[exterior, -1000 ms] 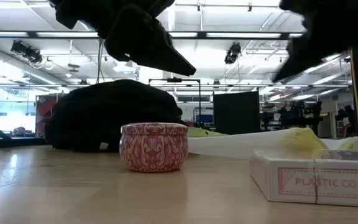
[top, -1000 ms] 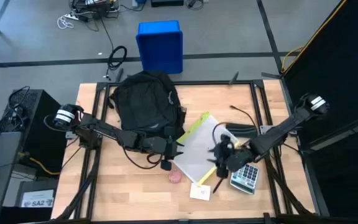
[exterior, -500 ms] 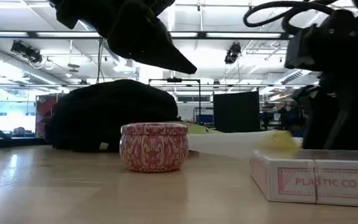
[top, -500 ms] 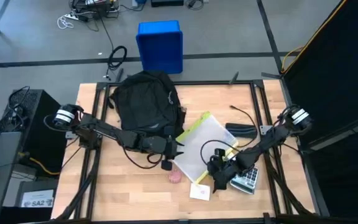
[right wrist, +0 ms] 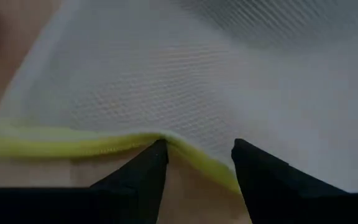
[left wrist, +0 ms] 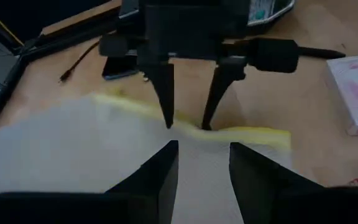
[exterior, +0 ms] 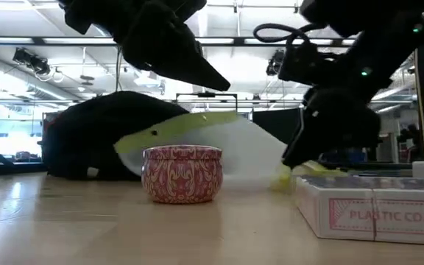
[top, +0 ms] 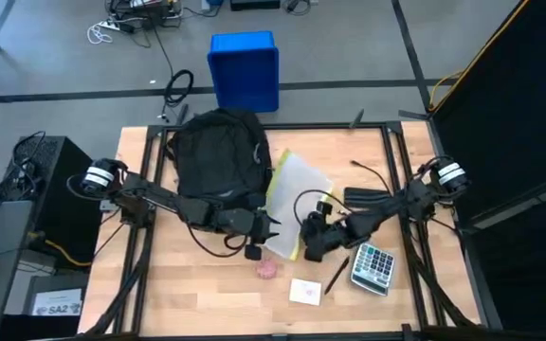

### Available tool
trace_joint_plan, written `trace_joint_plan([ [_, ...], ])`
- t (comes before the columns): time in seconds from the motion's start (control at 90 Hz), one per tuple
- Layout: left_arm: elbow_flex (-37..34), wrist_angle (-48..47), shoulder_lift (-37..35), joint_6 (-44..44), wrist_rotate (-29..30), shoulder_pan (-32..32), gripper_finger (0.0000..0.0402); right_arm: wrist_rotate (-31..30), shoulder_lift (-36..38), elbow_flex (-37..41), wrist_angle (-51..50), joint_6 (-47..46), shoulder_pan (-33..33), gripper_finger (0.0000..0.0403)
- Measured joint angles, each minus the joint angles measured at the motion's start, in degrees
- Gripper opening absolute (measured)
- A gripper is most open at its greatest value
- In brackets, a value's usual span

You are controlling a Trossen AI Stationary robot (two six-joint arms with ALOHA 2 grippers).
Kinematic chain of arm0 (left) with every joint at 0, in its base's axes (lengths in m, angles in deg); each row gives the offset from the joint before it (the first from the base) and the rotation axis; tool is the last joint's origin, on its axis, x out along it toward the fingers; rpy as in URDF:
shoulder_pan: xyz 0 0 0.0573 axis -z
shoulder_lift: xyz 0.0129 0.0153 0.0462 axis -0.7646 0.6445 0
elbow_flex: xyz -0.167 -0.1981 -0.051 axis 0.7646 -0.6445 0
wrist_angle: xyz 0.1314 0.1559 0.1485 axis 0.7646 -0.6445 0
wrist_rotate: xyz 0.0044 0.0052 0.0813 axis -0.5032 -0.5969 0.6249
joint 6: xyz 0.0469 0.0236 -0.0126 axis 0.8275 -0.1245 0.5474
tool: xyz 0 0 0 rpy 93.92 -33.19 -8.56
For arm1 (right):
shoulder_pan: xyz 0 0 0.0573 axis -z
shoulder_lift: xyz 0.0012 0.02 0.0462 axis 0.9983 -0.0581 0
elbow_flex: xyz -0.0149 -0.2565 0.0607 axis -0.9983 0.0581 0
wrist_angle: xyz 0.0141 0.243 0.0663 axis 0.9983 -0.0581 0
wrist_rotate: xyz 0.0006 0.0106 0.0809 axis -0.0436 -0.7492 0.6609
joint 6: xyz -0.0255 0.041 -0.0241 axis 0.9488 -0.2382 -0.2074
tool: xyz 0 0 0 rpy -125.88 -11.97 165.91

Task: Unpack backpack
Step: Put the red urn into the zip lock bag

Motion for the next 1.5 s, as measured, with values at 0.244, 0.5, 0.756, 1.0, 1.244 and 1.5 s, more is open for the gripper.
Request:
trace_joint_plan([
  [0.244, 4.2, -13.1, -1.0, -3.1, 21.8, 1.4, 0.0115, 0.2, 0.1, 0.0, 1.6, 1.0, 0.6, 0.0159],
  [0.5, 9.5, -31.9, -0.8, -15.9, 21.5, 3.0, 0.0115, 1.5, 0.1, 0.0, 1.2, 1.0, -0.5, 0.0159],
  [0.756, 20.3, -54.0, -0.9, -31.4, 21.8, 9.9, 0.0115, 1.7, 0.1, 0.0, 0.6, 0.7, -2.4, 0.0160],
  [1.0, 14.0, -59.7, -1.9, -34.2, 35.7, 19.0, 0.0115, 1.7, 0.1, 0.0, 0.5, -2.7, -3.7, 0.0160],
  [1.244, -0.4, -49.8, -3.7, -37.8, 33.7, 24.9, 0.0115, 1.7, 0.1, 0.0, 0.5, -3.2, -4.1, 0.0158],
  [1.5, -10.4, -29.4, -3.7, -21.0, 29.6, 27.0, 0.0116, 1.7, 0.1, 0.0, 1.5, -3.2, -2.8, 0.0157],
])
